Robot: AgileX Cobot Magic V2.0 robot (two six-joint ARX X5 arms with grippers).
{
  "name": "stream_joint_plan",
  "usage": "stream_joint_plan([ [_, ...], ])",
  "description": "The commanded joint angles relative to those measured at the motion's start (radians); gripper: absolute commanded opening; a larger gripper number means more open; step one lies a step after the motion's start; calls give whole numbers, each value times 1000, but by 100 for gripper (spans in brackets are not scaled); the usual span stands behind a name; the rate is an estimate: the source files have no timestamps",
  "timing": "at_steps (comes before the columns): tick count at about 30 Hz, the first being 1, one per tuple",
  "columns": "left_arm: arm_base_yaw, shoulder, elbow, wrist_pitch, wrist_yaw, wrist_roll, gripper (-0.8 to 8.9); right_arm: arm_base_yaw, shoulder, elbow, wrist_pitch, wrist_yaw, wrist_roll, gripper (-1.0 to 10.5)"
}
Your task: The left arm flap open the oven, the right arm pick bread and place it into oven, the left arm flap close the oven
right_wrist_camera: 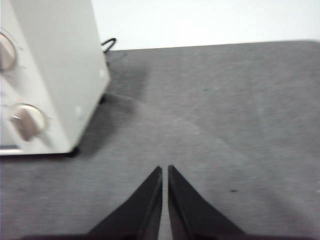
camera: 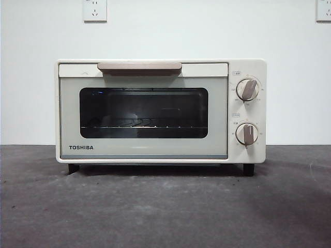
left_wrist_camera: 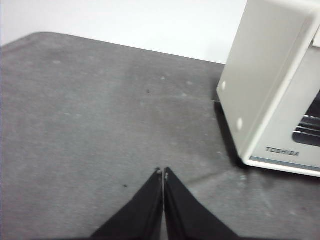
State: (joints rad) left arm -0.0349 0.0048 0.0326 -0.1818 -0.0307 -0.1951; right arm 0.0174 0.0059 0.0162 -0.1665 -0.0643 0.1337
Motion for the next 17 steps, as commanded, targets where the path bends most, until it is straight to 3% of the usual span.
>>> stream_joint_plan([
  [1,-7,8,-12,-5,35,-61,11,1,-2,1,3,-45,122,11],
  [4,-23,22,8,-4,35,-76,11,5,-2,23,2,-44,203,11],
  [11,-38,65,95,-5,26,-168,11,16,22,156,-25,-45,275,11],
  [17,-38,154,201,-7,28,-240,11,15,113,346,-134,-72,284,11],
])
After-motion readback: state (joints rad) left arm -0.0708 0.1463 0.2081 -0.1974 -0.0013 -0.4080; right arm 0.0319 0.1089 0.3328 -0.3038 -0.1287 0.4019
